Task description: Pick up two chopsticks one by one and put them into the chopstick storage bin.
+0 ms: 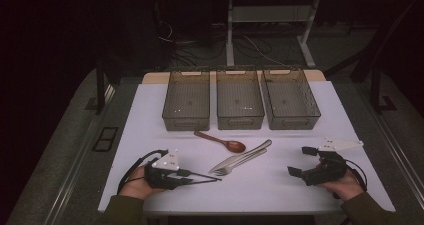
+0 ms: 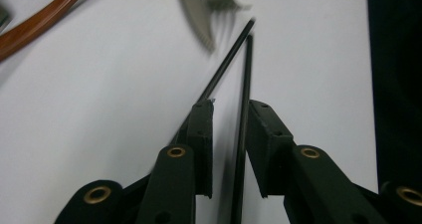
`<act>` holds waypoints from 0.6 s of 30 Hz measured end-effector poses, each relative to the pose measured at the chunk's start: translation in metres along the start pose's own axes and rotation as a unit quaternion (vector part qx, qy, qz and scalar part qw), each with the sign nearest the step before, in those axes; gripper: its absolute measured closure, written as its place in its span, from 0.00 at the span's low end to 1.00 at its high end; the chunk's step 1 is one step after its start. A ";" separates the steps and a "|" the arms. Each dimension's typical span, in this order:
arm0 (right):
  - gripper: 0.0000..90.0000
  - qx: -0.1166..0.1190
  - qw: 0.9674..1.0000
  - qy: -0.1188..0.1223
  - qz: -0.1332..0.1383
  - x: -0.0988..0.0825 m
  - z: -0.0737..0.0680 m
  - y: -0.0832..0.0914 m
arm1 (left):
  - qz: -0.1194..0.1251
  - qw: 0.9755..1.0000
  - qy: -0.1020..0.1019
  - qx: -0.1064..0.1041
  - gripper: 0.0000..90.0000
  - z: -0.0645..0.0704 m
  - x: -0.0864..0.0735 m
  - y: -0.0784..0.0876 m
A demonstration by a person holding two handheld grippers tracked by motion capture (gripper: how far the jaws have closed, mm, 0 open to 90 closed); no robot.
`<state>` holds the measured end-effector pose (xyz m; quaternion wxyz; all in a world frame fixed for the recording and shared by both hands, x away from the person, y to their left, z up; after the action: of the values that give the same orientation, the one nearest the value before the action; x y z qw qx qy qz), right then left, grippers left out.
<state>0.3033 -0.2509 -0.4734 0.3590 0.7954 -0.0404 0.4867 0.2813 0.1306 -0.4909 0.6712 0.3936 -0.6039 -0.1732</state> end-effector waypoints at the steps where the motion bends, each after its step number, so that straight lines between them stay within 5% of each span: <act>1: 0.01 0.000 1.000 0.000 -0.001 0.000 0.000 0.000 | -0.003 1.000 0.005 0.003 0.80 0.000 -0.006 0.003; 9: 0.01 0.000 1.000 0.001 -0.001 0.000 -0.001 0.000 | -0.004 1.000 0.020 0.011 0.82 0.000 -0.026 0.018; 18: 0.01 0.000 1.000 0.002 -0.002 0.000 -0.001 0.000 | -0.008 1.000 0.019 0.000 0.91 -0.001 -0.034 0.017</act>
<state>0.3027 -0.2500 -0.4734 0.3596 0.7947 -0.0382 0.4875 0.2707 0.1653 -0.5011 0.6811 0.4018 -0.5877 -0.1711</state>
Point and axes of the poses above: each handheld gripper's, and its own axes: y roughly backward along the jaws, x roughly out of its top, z roughly to its right, the point moved 8 cm from there along -y, roughly forward along the jaws, and after that the axes turned 5 degrees about x, right-handed, at the moved point
